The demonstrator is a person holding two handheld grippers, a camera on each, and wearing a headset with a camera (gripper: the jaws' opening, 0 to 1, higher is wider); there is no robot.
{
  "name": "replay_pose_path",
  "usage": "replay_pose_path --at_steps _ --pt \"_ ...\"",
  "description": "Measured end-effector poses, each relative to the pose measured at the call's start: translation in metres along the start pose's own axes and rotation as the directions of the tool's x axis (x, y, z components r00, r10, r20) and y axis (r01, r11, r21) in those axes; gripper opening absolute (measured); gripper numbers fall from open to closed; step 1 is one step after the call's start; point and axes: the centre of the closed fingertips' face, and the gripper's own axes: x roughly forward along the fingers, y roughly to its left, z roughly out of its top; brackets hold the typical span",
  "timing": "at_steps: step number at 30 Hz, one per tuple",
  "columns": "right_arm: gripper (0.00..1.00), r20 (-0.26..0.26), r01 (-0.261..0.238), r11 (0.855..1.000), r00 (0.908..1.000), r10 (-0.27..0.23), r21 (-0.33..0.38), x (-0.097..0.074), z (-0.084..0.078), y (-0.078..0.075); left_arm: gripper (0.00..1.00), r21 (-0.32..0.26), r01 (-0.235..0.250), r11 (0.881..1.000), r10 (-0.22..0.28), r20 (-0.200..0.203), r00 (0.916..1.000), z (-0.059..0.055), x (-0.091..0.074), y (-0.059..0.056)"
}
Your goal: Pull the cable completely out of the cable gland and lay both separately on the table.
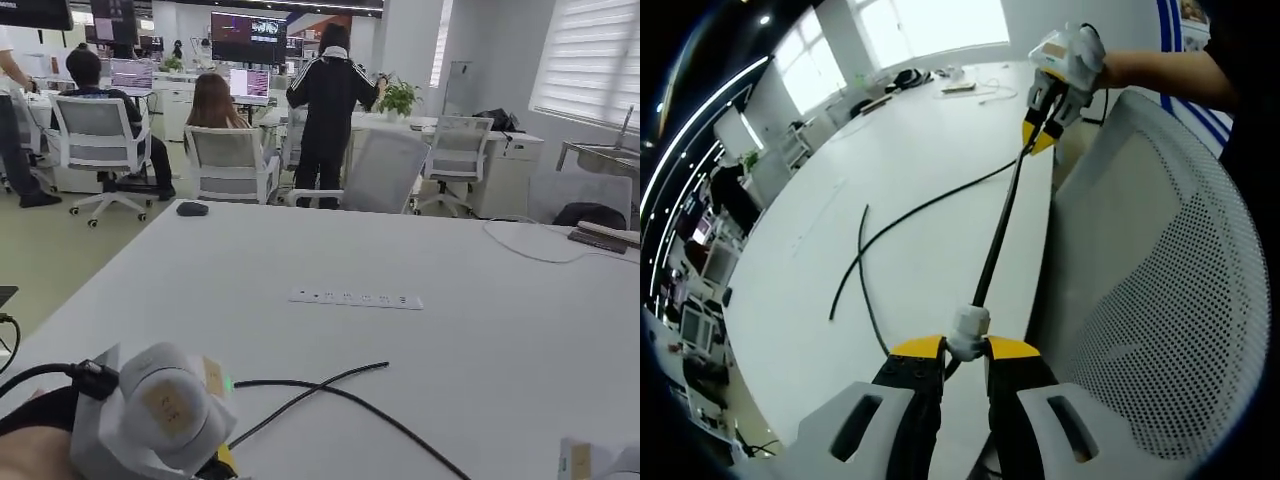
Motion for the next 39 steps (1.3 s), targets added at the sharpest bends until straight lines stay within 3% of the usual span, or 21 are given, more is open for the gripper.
replay_pose_path --at_steps 12,23,26,28,31,33,36,39 --pt "0.04 -0.046 0.018 1.0 0.9988 -0.017 0.01 0.006 -0.023 -0.01 0.16 -0.017 -0.013 1.0 0.013 -0.006 0.9999 -0.008 -0.009 0.004" --pt "0.06 -0.116 0.032 0.999 0.9928 -0.029 0.028 0.02 -0.053 -0.026 0.16 -0.026 -0.006 1.0 0.006 -0.008 1.0 -0.01 -0.011 -0.002" --pt "0.11 -0.129 -0.019 0.999 0.9913 0.025 0.049 0.019 -0.053 -0.016 0.16 -0.027 -0.012 1.0 0.012 -0.007 0.9999 -0.009 -0.012 -0.002" --pt "0.24 -0.115 -0.041 0.999 0.9925 0.043 0.022 0.018 -0.047 -0.01 0.16 -0.034 -0.016 0.999 0.016 0.006 0.9999 -0.006 -0.014 -0.001" --pt "0.38 -0.064 -0.138 0.988 0.9878 0.142 0.066 0.011 -0.022 0.014 0.16 -0.045 -0.011 0.999 0.012 0.031 0.9994 0.001 -0.014 -0.005" --pt "0.38 0.004 -0.128 0.989 0.9917 0.128 0.066 0.01 0.001 0.016 0.16 -0.027 -0.026 0.999 0.027 0.035 0.999 0.006 -0.009 -0.009" --pt "0.34 0.039 -0.139 0.989 0.9897 0.137 0.052 0.005 0.025 0.023 0.16 -0.017 -0.001 1.0 0.002 0.038 0.9993 0.012 -0.002 -0.018" --pt "0.35 0.123 -0.191 0.981 0.9745 0.187 0.017 -0.003 0.062 0.039 0.16 -0.006 0.002 1.0 -0.001 0.04 0.9992 0.019 0.003 -0.023"
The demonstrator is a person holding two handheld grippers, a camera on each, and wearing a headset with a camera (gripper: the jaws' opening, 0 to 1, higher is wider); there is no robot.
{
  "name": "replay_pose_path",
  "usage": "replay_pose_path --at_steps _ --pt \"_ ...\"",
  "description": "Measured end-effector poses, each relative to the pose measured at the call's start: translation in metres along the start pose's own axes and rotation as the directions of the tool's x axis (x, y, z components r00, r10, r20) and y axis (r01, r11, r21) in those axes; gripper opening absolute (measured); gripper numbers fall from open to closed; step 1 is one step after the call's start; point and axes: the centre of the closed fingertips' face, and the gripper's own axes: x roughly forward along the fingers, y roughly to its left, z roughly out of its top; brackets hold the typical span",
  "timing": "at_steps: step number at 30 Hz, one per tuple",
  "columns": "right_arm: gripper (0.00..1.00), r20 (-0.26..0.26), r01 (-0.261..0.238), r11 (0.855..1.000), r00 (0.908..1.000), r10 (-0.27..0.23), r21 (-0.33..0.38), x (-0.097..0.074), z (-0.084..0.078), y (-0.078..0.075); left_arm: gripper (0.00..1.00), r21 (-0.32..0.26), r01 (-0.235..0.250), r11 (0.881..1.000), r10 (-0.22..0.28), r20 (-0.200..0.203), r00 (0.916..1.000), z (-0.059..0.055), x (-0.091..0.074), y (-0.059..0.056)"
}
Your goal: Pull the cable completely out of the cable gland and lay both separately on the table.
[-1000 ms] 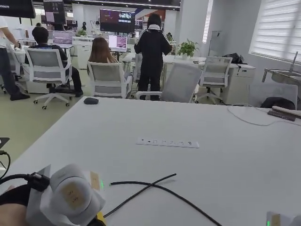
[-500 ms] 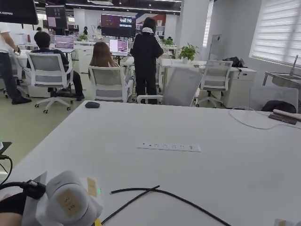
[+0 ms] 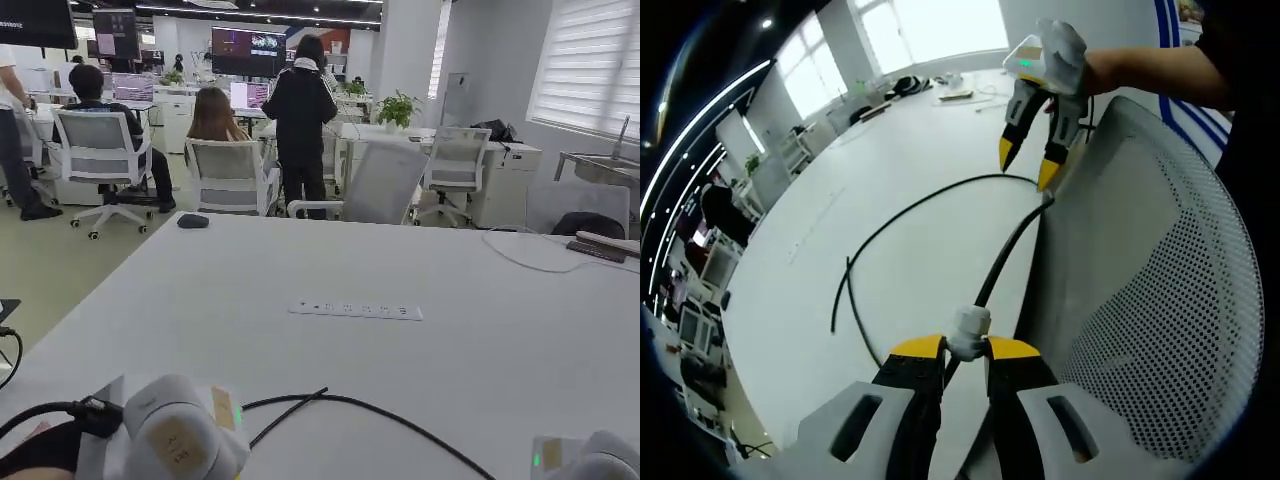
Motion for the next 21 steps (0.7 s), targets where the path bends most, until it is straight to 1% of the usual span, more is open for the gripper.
replay_pose_path --at_steps 1,2,3,4,5,6,7,9,13,14,17,19,21 --pt "0.36 0.021 -0.005 1.0 0.9998 0.005 -0.002 -0.003 0.013 0.004 0.16 0.004 -0.002 1.0 0.002 0.001 1.0 0.002 0.001 -0.001" --pt "0.35 0.038 -0.005 1.0 0.9993 0.005 0.001 -0.005 0.022 0.005 0.16 0.007 -0.005 1.0 0.005 0.0 1.0 0.003 0.001 -0.001" --pt "0.35 0.075 -0.015 1.0 0.9971 0.015 0.005 -0.008 0.037 0.01 0.16 0.009 -0.014 1.0 0.014 -0.001 0.9999 0.005 0.002 0.0" --pt "0.34 0.106 -0.029 1.0 0.9939 0.029 -0.001 -0.01 0.049 0.015 0.16 0.009 -0.029 1.0 0.029 0.001 0.9996 0.006 0.001 0.002" --pt "0.34 0.137 -0.045 0.999 0.9895 0.047 -0.015 -0.013 0.061 0.022 0.16 0.007 -0.04 0.999 0.04 0.003 0.9992 0.008 0.001 0.003" --pt "0.34 0.16 -0.051 0.999 0.9857 0.052 -0.01 -0.015 0.07 0.025 0.16 0.008 -0.055 0.998 0.054 0.009 0.9985 0.01 0.0 0.003" --pt "0.33 0.195 -0.055 0.998 0.9794 0.052 0.009 -0.018 0.083 0.029 0.16 0.013 -0.064 0.998 0.063 0.013 0.9979 0.011 0.0 0.004" --pt "0.31 0.234 -0.067 0.998 0.9701 0.064 0.007 -0.02 0.099 0.037 0.16 0.028 -0.094 0.995 0.093 0.022 0.9954 0.014 -0.002 0.007" --pt "0.25 0.265 -0.058 0.998 0.9628 0.054 0.007 -0.018 0.117 0.046 0.16 0.039 -0.109 0.993 0.108 0.038 0.9935 0.02 -0.003 0.006" --pt "0.23 0.28 -0.058 0.998 0.9588 0.049 0.024 -0.014 0.121 0.049 0.16 0.042 -0.109 0.993 0.107 0.042 0.9934 0.022 -0.004 0.004" --pt "0.22 0.274 -0.069 0.997 0.96 0.059 0.027 -0.007 0.124 0.056 0.16 0.046 -0.1 0.994 0.097 0.054 0.9938 0.027 -0.004 -0.001" --pt "0.2 0.254 -0.054 0.998 0.966 0.048 0.016 -0.002 0.123 0.059 0.16 0.055 -0.093 0.994 0.089 0.061 0.9941 0.03 -0.003 -0.004" --pt "0.2 0.245 -0.045 0.999 0.9686 0.043 0.006 0.0 0.124 0.062 0.16 0.068 -0.095 0.993 0.09 0.074 0.9932 0.034 -0.003 -0.007"
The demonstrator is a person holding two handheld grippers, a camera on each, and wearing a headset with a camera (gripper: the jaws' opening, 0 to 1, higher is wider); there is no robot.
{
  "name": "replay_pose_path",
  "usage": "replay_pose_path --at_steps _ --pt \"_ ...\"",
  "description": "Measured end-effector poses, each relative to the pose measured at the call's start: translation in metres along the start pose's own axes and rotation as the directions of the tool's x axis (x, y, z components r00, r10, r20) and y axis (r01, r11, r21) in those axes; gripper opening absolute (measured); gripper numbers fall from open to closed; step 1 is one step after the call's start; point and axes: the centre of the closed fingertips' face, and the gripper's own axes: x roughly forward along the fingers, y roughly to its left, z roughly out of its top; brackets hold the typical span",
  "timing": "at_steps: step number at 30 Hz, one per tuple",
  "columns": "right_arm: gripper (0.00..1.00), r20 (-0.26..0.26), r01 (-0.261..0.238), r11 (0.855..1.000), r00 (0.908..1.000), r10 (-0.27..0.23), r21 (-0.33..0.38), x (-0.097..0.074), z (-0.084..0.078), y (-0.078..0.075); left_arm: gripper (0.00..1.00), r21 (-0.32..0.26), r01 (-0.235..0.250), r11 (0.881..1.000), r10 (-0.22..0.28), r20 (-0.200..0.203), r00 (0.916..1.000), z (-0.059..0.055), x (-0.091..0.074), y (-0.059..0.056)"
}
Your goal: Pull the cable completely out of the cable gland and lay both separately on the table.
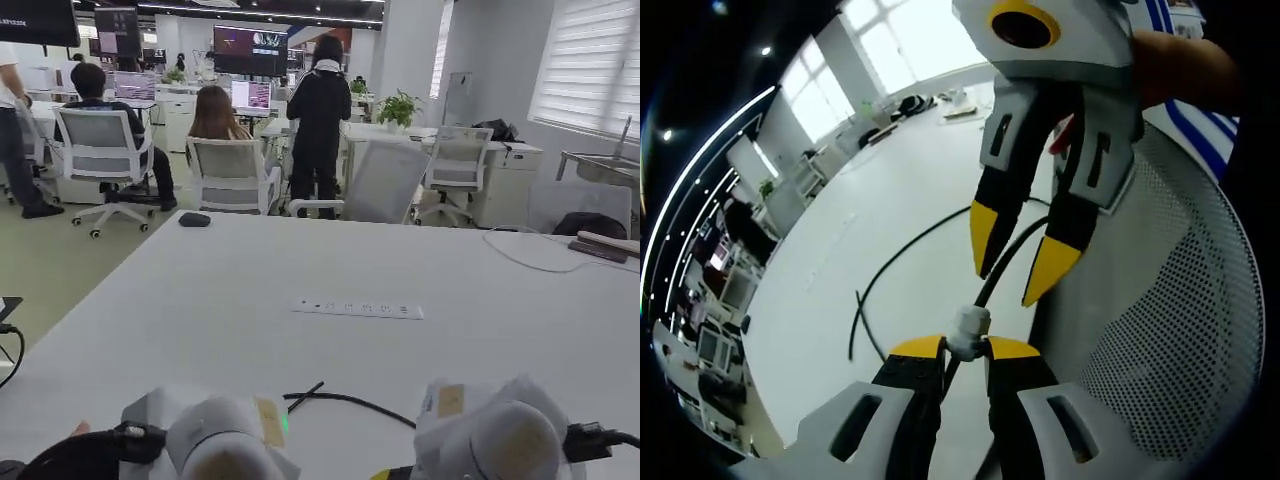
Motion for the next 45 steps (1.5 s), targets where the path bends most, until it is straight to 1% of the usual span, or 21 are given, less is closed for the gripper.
replay_pose_path --at_steps 2,3,5,10,11,13,14,15,16,17,22,25,27,30,35,45 --pt "0.19 -0.008 0.011 1.0 0.9999 -0.011 -0.013 0.001 0.001 0.0 0.17 0.011 0.001 1.0 -0.001 0.0 1.0 0.002 0.0 -0.002" --pt "0.17 -0.016 0.022 0.999 0.9996 -0.023 -0.032 0.0 0.0 -0.001 0.17 0.014 0.001 1.0 -0.001 -0.001 1.0 0.003 0.0 -0.002" --pt "0.14 -0.029 0.027 0.998 0.9992 -0.029 -0.062 0.0 -0.001 -0.002 0.16 0.02 0.004 1.0 -0.004 0.002 1.0 0.003 0.0 -0.002" --pt "0.05 -0.023 0.043 0.997 0.9987 -0.045 -0.069 -0.003 -0.002 -0.007 0.16 0.031 0.019 0.999 -0.019 0.007 0.9998 0.004 -0.001 -0.005" --pt "0.04 -0.022 0.041 0.997 0.9989 -0.042 -0.067 -0.003 -0.002 -0.007 0.16 0.042 0.021 0.999 -0.021 0.012 0.9997 0.005 -0.002 -0.004" --pt "0.04 -0.014 0.041 0.997 0.999 -0.042 -0.07 -0.003 -0.002 -0.006 0.16 0.041 0.026 0.999 -0.026 0.017 0.9995 0.005 -0.003 -0.003" --pt "0.04 -0.012 0.044 0.996 0.9989 -0.045 -0.074 -0.003 -0.002 -0.007 0.16 0.054 0.028 0.998 -0.029 0.018 0.9994 0.006 -0.003 -0.004" --pt "0.04 -0.016 0.043 0.996 0.9989 -0.045 -0.076 -0.003 -0.003 -0.007 0.16 0.058 0.03 0.998 -0.031 0.016 0.9994 0.006 -0.003 -0.004" --pt "0.04 -0.03 0.047 0.996 0.9983 -0.049 -0.082 -0.003 -0.007 -0.008 0.16 0.074 0.028 0.997 -0.028 0.002 0.9996 0.003 -0.002 -0.003" --pt "0.04 -0.039 0.049 0.995 0.9979 -0.052 -0.088 -0.004 -0.009 -0.008 0.16 0.08 0.026 0.997 -0.025 -0.003 0.9997 0.002 -0.002 -0.002" --pt "0.03 -0.078 0.062 0.992 0.9945 -0.071 -0.108 -0.009 -0.025 -0.014 0.16 0.073 0.022 0.997 -0.022 -0.01 0.9997 -0.002 -0.003 0.002" --pt "0.03 -0.121 0.079 0.99 0.9883 -0.093 -0.116 -0.013 -0.041 -0.021 0.16 0.067 0.02 0.998 -0.02 -0.01 0.9998 -0.003 -0.005 0.005" --pt "0.03 -0.14 0.086 0.989 0.9848 -0.103 -0.117 -0.016 -0.049 -0.025 0.16 0.067 0.018 0.998 -0.018 -0.01 0.9998 -0.003 -0.005 0.006" --pt "0.03 -0.155 0.093 0.989 0.9818 -0.11 -0.111 -0.02 -0.056 -0.029 0.16 0.065 0.022 0.998 -0.021 -0.008 0.9997 -0.002 -0.006 0.005" --pt "0.03 -0.194 0.111 0.988 0.9723 -0.13 -0.106 -0.027 -0.071 -0.039 0.17 0.065 0.026 0.998 -0.025 -0.012 0.9996 -0.004 -0.006 0.004" --pt "0.03 -0.261 0.159 0.983 0.9488 -0.178 -0.093 -0.04 -0.1 -0.062 0.17 0.054 0.013 0.998 -0.013 -0.014 0.9998 -0.006 -0.008 0.009"
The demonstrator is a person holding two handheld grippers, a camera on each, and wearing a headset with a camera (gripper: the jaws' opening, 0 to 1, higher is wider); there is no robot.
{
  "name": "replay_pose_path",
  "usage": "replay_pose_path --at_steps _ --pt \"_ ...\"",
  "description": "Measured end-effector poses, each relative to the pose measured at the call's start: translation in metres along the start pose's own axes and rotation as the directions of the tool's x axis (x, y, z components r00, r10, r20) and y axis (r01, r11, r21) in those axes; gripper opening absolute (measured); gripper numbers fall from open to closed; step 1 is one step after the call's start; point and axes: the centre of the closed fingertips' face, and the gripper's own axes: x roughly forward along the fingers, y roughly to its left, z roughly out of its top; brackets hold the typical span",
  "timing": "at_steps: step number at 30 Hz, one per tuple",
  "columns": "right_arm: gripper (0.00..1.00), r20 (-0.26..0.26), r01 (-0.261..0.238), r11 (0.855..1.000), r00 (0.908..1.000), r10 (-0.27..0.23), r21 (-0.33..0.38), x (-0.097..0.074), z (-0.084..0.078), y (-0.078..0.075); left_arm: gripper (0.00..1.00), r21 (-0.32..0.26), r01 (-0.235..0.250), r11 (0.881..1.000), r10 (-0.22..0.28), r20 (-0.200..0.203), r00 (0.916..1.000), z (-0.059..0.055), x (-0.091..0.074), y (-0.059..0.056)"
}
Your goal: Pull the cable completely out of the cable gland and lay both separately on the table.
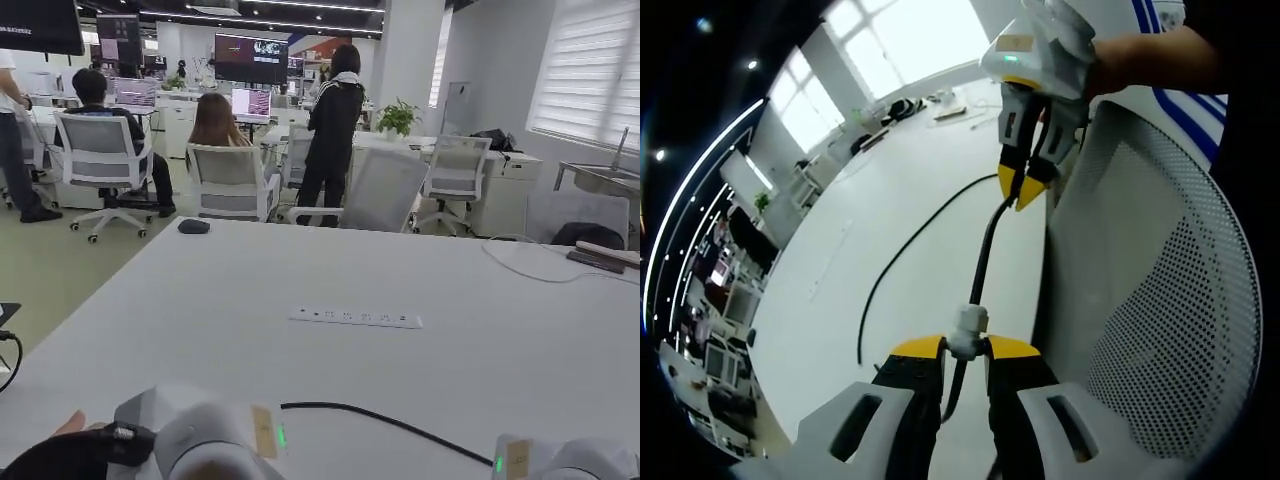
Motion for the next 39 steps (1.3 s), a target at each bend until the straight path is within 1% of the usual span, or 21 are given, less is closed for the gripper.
replay_pose_path --at_steps 8,18,20,22,23,25,27,28,30,31,33,35,36,38,39 --pt "0.03 -0.041 0.013 1.0 0.9991 -0.012 0.024 0.002 -0.021 -0.01 0.17 -0.007 -0.004 1.0 0.003 -0.006 1.0 -0.003 0.001 0.0" --pt "0.03 -0.081 0.024 0.998 0.9965 -0.019 0.062 0.004 -0.045 -0.018 0.17 -0.015 -0.015 1.0 0.015 -0.013 0.9998 -0.007 0.0 0.004" --pt "0.03 -0.101 0.031 0.998 0.9946 -0.025 0.057 0.006 -0.051 -0.019 0.17 -0.016 -0.016 1.0 0.015 -0.013 0.9998 -0.008 0.0 0.005" --pt "0.03 -0.13 0.047 0.998 0.9906 -0.042 0.035 0.007 -0.059 -0.022 0.17 -0.016 -0.015 1.0 0.015 -0.013 0.9998 -0.008 0.0 0.005" --pt "0.03 -0.154 0.047 0.999 0.9871 -0.043 0.019 0.007 -0.065 -0.022 0.17 -0.018 -0.014 1.0 0.013 -0.013 0.9998 -0.007 0.001 0.004" --pt "0.03 -0.164 0.044 0.999 0.9857 -0.04 0.023 0.009 -0.071 -0.022 0.17 -0.017 -0.013 1.0 0.013 -0.012 0.9998 -0.007 0.001 0.004" --pt "0.04 -0.172 0.033 0.999 0.9847 -0.026 0.033 0.009 -0.075 -0.021 0.17 -0.017 -0.011 1.0 0.01 -0.011 0.9999 -0.006 0.002 0.003" --pt "0.04 -0.179 0.027 0.998 0.9837 -0.018 0.05 0.009 -0.078 -0.02 0.17 -0.015 -0.011 1.0 0.011 -0.011 0.9999 -0.006 0.002 0.004" --pt "0.14 -0.196 0.032 0.996 0.9805 -0.016 0.081 0.007 -0.082 -0.018 0.16 -0.016 -0.011 1.0 0.011 -0.008 0.9999 -0.005 0.003 0.004" --pt "0.18 -0.205 0.032 0.996 0.9786 -0.014 0.081 0.006 -0.082 -0.018 0.16 -0.015 -0.012 1.0 0.011 -0.007 0.9999 -0.004 0.003 0.004" --pt "0.18 -0.206 0.032 0.997 0.9785 -0.015 0.077 0.001 -0.079 -0.017 0.16 -0.017 -0.012 1.0 0.012 -0.006 0.9999 -0.004 0.003 0.004" --pt "0.21 -0.172 0.005 0.994 0.985 0.014 0.113 -0.003 -0.068 -0.01 0.16 -0.019 -0.012 1.0 0.012 -0.007 0.9999 -0.004 0.004 0.004" --pt "0.22 -0.139 -0.011 0.99 0.9899 0.03 0.14 -0.004 -0.059 -0.006 0.16 -0.018 -0.012 1.0 0.012 -0.008 0.9999 -0.004 0.004 0.004" --pt "0.23 -0.095 -0.027 0.988 0.9946 0.042 0.15 -0.008 -0.046 -0.002 0.16 -0.015 -0.01 1.0 0.01 -0.011 0.9999 -0.004 0.005 0.003" --pt "0.23 -0.063 -0.042 0.987 0.9966 0.053 0.153 -0.01 -0.035 0.001 0.16 -0.012 -0.01 1.0 0.01 -0.012 0.9999 -0.004 0.005 0.003"
